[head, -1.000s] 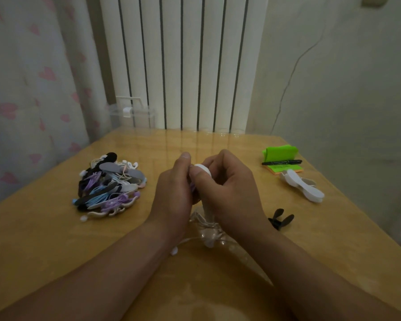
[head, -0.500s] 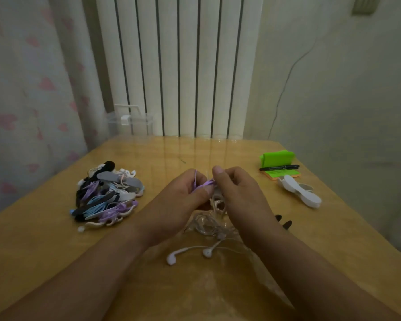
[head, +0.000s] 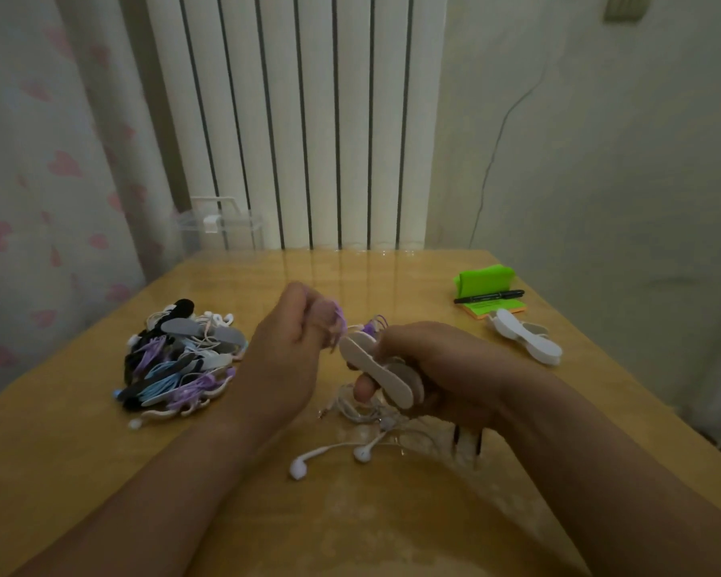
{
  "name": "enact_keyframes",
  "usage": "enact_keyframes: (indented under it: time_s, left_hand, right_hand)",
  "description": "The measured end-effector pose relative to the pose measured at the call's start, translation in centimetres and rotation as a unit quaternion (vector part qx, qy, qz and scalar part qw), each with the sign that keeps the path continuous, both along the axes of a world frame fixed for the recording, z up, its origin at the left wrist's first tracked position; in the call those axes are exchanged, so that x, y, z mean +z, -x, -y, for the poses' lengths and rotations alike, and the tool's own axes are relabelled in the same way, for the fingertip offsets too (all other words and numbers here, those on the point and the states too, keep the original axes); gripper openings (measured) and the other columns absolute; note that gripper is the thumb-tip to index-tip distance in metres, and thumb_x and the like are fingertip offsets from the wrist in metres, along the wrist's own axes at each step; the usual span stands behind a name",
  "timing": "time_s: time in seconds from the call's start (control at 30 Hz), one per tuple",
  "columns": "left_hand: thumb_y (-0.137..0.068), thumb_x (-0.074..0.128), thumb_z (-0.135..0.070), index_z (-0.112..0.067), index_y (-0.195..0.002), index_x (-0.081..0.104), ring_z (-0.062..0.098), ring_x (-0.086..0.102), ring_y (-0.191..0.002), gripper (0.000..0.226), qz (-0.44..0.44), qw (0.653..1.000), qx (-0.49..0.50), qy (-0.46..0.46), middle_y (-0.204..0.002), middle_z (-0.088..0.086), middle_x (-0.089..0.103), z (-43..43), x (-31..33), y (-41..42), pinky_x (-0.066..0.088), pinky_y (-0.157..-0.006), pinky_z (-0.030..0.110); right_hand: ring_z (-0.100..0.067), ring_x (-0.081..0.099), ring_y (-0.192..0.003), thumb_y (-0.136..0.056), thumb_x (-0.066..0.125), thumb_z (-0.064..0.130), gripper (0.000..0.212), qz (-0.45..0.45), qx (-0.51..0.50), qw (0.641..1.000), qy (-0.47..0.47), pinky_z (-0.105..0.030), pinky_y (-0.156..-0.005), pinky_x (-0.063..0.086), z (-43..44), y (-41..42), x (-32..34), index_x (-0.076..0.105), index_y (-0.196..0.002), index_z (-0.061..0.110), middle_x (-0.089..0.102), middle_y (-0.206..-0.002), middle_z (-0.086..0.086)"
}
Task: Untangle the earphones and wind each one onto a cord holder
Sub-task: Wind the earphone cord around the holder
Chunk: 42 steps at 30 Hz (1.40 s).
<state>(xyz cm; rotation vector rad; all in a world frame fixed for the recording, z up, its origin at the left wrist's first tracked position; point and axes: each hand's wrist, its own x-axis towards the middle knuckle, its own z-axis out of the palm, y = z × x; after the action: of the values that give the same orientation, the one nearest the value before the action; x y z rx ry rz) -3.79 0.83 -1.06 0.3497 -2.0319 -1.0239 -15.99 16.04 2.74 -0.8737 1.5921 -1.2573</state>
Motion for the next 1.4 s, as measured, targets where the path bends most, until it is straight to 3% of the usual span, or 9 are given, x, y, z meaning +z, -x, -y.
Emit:
enact_keyframes:
  time_s: [0.17,0.27,0.37,0.63,0.83,0.97,1.1,1.23,1.4]
  left_hand:
    - [-0.109,0.041,-0.032,-0.012,-0.067,0.047,0.02,0.053,-0.07,0.047,-0.096,0.864,-0.261,-0.419,-0.072,0.008,0.044,0.2,2.2,-1.0,0.058,-0.068,0.035]
    - [-0.107,0.036,-0.034,-0.007,-0.073,0.068,0.016,0.052,-0.066,0.054,-0.054,0.811,-0.377,-0.444,-0.069,0.005,0.051,-1.1,2.4,-1.3,0.055,-0.066,0.032]
    - [-0.107,0.033,-0.036,-0.006,-0.109,0.08,0.014,0.055,-0.066,0.055,-0.013,0.818,-0.394,-0.418,-0.072,0.004,0.056,-1.4,2.2,-1.3,0.055,-0.065,0.032]
    - [-0.106,0.042,-0.031,0.003,-0.114,0.066,0.021,0.052,-0.066,0.043,0.017,0.879,-0.309,-0.362,-0.066,0.005,0.034,-1.0,1.9,-1.1,0.055,-0.059,0.039]
    - [-0.111,0.033,-0.032,-0.004,-0.107,0.074,0.019,0.054,-0.061,0.049,0.034,0.837,-0.386,-0.386,-0.077,0.016,0.013,-0.1,2.1,-2.0,0.056,-0.052,0.036]
    - [-0.109,0.038,-0.033,-0.002,-0.117,0.071,0.019,0.055,-0.061,0.046,0.033,0.822,-0.394,-0.411,-0.062,-0.001,0.037,-0.1,1.9,-1.9,0.055,-0.054,0.035]
    - [-0.104,0.042,-0.034,-0.011,-0.08,0.073,0.019,0.055,-0.068,0.045,0.049,0.879,-0.309,-0.361,-0.072,0.005,0.05,-0.7,1.8,-1.3,0.057,-0.062,0.034]
    - [-0.11,0.045,-0.03,0.007,-0.097,0.057,0.025,0.053,-0.089,0.042,0.022,0.949,-0.208,-0.237,-0.089,0.022,0.054,-0.6,1.1,-0.3,0.051,-0.093,0.046]
    - [-0.11,0.045,-0.022,-0.006,-0.094,0.06,0.013,0.053,-0.075,0.027,-0.021,0.981,-0.128,-0.142,-0.077,-0.002,0.057,-2.0,0.8,0.0,0.051,-0.075,0.03]
  right_hand:
    - [-0.02,0.059,-0.076,-0.09,0.046,0.011,0.017,0.116,-0.026,0.975,0.187,-0.041,-0.085,0.05,-0.6,1.0,0.3,0.053,-0.104,0.006,0.059,-0.08,-0.008]
    - [-0.025,0.059,-0.082,-0.094,0.056,0.009,0.026,0.075,0.006,0.978,0.196,-0.035,-0.075,0.055,-0.1,0.4,-0.2,0.059,-0.119,0.003,0.06,-0.091,-0.014]
    - [-0.027,0.056,-0.073,-0.098,0.068,0.023,0.029,-0.04,-0.048,0.979,0.196,-0.038,-0.067,0.049,0.9,-0.7,-1.2,0.072,-0.114,0.0,0.064,-0.078,-0.015]
    - [-0.014,0.057,-0.065,-0.095,0.074,0.021,0.011,-0.185,-0.099,0.955,0.208,-0.03,-0.061,0.055,0.6,-0.7,-1.5,0.078,-0.093,0.011,0.061,-0.072,-0.011]
    - [-0.013,0.057,-0.069,-0.096,0.073,0.022,0.013,-0.079,-0.034,0.979,0.183,-0.029,-0.06,0.053,0.4,-0.7,-1.4,0.078,-0.102,0.011,0.058,-0.08,-0.009]
    - [-0.013,0.058,-0.067,-0.095,0.073,0.019,0.013,-0.088,-0.074,0.972,0.203,-0.028,-0.06,0.054,0.6,-0.5,-1.6,0.073,-0.093,0.006,0.058,-0.077,-0.007]
    - [-0.013,0.055,-0.064,-0.097,0.071,0.02,0.016,-0.084,-0.08,0.975,0.191,-0.028,-0.058,0.053,0.8,-0.4,-2.0,0.071,-0.092,0.004,0.054,-0.075,-0.009]
    - [-0.016,0.053,-0.069,-0.096,0.069,0.019,0.022,-0.014,-0.091,0.979,0.18,-0.028,-0.056,0.053,1.1,-0.3,-2.1,0.071,-0.1,-0.003,0.053,-0.081,-0.012]
    - [-0.018,0.056,-0.067,-0.098,0.071,0.036,0.034,-0.123,-0.051,0.975,0.18,-0.027,-0.059,0.052,0.6,-0.9,-1.5,0.069,-0.097,0.002,0.059,-0.077,-0.01]
